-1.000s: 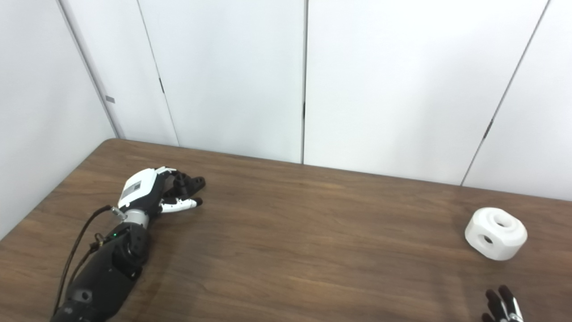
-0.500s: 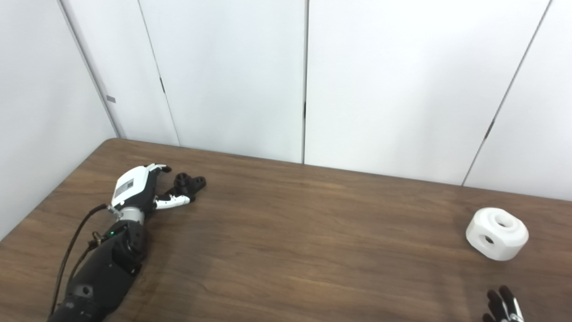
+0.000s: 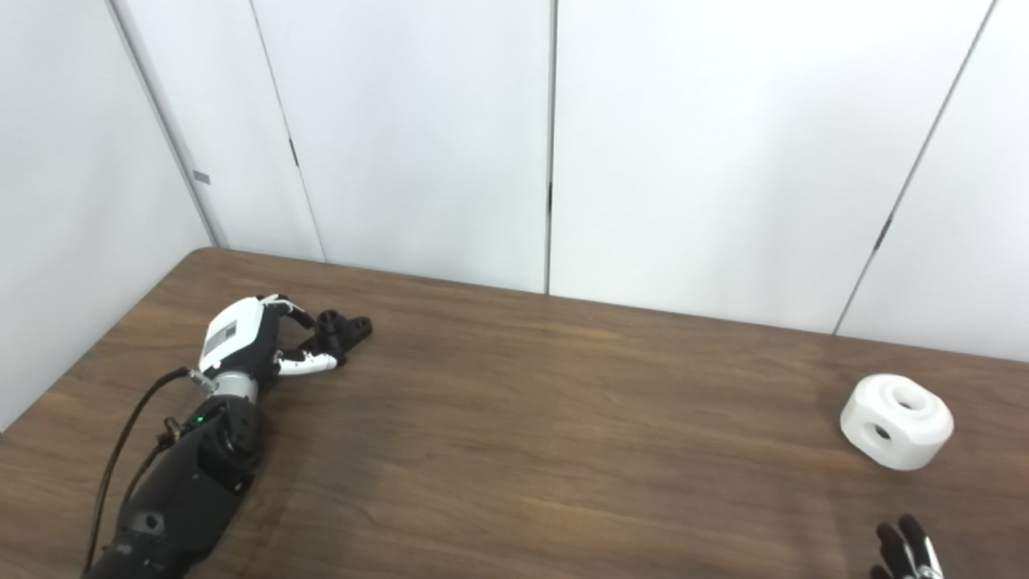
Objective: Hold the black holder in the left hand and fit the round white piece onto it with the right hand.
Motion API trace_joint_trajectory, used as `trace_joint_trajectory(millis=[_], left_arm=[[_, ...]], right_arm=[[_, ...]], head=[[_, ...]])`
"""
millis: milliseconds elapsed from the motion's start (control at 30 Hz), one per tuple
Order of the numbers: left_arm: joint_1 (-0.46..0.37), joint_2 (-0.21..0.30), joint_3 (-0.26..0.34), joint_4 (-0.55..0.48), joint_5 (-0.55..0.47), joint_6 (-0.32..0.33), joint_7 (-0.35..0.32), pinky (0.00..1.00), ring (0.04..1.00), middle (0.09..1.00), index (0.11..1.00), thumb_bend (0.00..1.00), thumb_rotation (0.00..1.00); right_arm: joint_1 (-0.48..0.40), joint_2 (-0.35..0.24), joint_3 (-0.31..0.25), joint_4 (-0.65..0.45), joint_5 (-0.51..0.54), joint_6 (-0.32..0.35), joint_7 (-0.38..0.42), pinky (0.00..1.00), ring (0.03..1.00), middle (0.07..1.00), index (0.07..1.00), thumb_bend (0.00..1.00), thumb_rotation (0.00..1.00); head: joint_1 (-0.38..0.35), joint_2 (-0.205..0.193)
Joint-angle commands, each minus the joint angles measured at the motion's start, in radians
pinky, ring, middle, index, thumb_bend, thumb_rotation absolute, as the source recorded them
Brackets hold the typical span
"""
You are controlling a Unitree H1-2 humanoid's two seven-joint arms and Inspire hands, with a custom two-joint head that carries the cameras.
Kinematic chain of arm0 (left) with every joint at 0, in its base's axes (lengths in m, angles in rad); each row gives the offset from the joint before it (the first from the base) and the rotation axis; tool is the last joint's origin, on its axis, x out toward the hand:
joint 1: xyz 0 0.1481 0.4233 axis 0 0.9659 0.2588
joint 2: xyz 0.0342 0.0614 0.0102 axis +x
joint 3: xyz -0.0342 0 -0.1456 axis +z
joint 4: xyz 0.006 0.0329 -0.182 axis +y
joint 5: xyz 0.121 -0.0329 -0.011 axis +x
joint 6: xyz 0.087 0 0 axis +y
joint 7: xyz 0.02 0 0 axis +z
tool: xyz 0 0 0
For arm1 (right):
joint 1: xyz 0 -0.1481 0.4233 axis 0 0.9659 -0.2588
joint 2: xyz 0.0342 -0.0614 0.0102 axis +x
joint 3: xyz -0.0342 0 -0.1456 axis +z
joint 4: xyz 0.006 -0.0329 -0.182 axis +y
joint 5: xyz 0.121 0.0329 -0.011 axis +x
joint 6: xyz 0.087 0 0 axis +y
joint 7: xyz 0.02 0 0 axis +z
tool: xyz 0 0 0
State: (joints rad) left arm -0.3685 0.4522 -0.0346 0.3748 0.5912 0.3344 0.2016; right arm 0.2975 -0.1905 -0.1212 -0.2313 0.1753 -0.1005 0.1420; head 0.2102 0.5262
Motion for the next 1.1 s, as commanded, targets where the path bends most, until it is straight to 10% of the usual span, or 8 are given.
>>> trace_joint_trajectory(millis=[0,767,833,1067], left_arm=[[-0.035,0.035,0.0,-0.018,0.018,-0.007,0.018,1.0,0.976,0.911,0.632,0.88,0.29],[-0.02,0.03,-0.004,0.003,-0.018,-0.065,0.032,0.97,0.946,0.854,0.56,0.86,0.18],[-0.018,0.026,0.001,0.01,-0.029,-0.091,0.047,0.97,0.941,0.84,0.502,0.59,0.09],[-0.018,0.024,0.004,0.029,-0.055,-0.135,0.049,0.94,0.918,0.798,0.484,0.52,0.05]], right_arm=[[0.027,0.005,0.002,0.011,-0.004,0.024,-0.007,1.0,1.0,0.963,0.978,0.57,1.0],[0.033,0.004,-0.004,0.008,-0.001,0.011,-0.003,1.0,1.0,0.948,0.977,0.55,1.0],[0.032,0.005,-0.004,0.007,0.0,0.014,-0.004,1.0,1.0,0.947,0.977,0.57,1.0],[0.031,0.004,-0.003,0.009,-0.009,0.011,-0.005,1.0,1.0,0.95,0.981,0.57,1.0]], head=[[0.002,0.003],[0.0,0.017],[0.0,0.017],[-0.001,0.018]])
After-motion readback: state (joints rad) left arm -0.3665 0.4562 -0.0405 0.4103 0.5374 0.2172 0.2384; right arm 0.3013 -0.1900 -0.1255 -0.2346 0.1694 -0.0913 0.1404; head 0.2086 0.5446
